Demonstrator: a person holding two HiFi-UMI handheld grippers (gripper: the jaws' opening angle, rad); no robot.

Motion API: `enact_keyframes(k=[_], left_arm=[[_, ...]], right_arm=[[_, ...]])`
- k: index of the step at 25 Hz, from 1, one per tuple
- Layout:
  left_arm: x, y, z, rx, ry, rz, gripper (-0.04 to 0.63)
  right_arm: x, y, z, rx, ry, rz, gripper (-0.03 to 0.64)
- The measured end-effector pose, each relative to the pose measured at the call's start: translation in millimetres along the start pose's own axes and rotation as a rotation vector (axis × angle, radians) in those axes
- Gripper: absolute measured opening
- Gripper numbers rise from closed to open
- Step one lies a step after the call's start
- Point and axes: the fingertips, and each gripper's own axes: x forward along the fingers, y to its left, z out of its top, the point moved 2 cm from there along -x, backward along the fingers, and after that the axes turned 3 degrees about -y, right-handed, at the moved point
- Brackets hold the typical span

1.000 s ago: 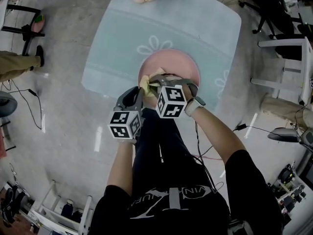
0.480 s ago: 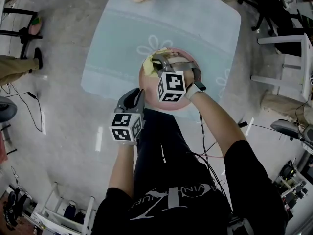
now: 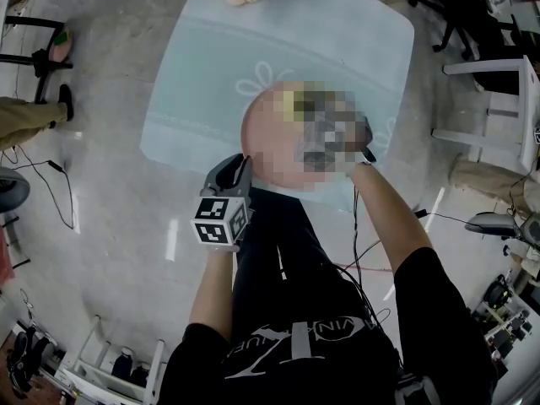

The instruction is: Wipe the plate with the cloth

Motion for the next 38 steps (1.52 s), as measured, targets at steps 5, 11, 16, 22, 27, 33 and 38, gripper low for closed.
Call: enact_keyframes(k=[5, 11, 16, 22, 27, 33, 38], left_arm=[[-0.2, -0.2, 0.8, -0.01, -0.002, 0.002, 0.0], [0.4, -1.7, -0.3, -0.029, -0.005, 0.004, 0.0], [-0.2, -1.5, -1.6, -0.067, -0.009, -0.003, 0.0], [-0.2, -0.9, -0.8, -0.09, -0.009, -0.007, 0.0], [-0.6, -1.6, -2.0, -0.091, -0.009, -0.001, 0.0], [0.0, -1.6, -0.6, -0.091, -0.011, -0.001, 0.0], [-1.3, -2.0, -0.8, -0.082, -0.008, -0.003, 0.0]], right_arm=[[-16.6, 6.1, -30.9, 0.031, 0.046, 0.013, 0.025], [-40.6, 27.6, -58.7, 0.091, 0.076, 0.07, 0.025], [-63.7, 58.3, -68.7, 0.193, 0.081, 0.16, 0.025], [-82.1, 95.9, -54.1, 0.26, 0.053, 0.243, 0.025], [-87.4, 122.2, -27.8, 0.246, 0.007, 0.308, 0.025], [-83.5, 134.7, 3.4, 0.173, -0.047, 0.365, 0.025], [-76.0, 138.7, 30.3, 0.14, -0.114, 0.404, 0.025]])
